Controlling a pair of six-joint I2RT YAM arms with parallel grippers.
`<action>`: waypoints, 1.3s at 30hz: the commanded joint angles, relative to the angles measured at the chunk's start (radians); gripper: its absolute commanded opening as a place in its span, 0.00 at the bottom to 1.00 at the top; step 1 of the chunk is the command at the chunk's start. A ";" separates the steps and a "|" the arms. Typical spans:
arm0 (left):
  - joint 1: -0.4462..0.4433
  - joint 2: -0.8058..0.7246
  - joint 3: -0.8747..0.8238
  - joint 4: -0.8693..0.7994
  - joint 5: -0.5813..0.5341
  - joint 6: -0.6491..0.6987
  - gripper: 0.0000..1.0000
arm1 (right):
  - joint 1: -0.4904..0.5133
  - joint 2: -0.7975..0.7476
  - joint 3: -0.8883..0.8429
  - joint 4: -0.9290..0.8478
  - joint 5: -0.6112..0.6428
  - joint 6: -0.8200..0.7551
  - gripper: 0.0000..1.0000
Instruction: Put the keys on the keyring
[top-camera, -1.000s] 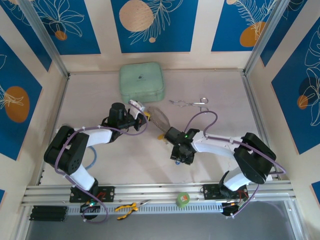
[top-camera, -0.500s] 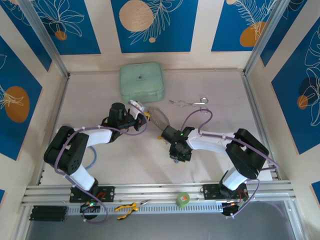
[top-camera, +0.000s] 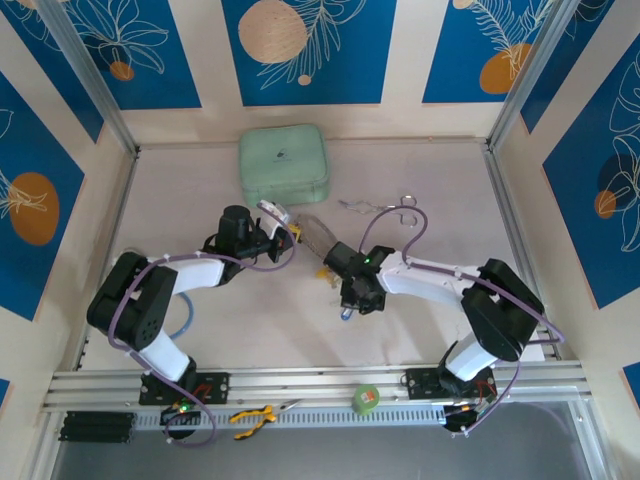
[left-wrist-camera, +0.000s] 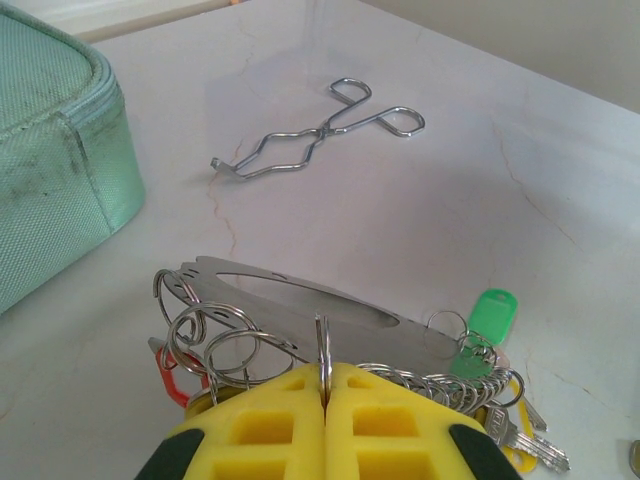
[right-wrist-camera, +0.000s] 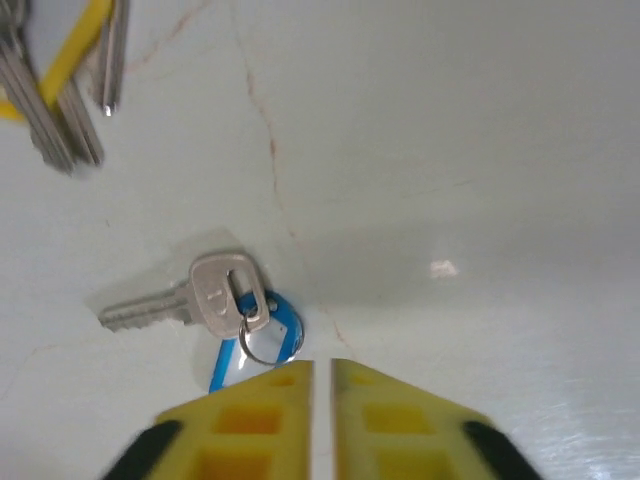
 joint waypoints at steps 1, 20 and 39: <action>-0.012 -0.030 0.006 0.003 0.008 0.028 0.00 | -0.029 -0.023 -0.001 -0.004 -0.004 -0.008 0.36; -0.013 -0.036 0.008 -0.010 0.005 0.039 0.00 | 0.066 0.171 0.175 -0.154 0.062 -0.406 0.36; -0.016 -0.035 0.012 -0.018 0.003 0.045 0.00 | 0.067 0.246 0.185 -0.120 0.016 -0.459 0.33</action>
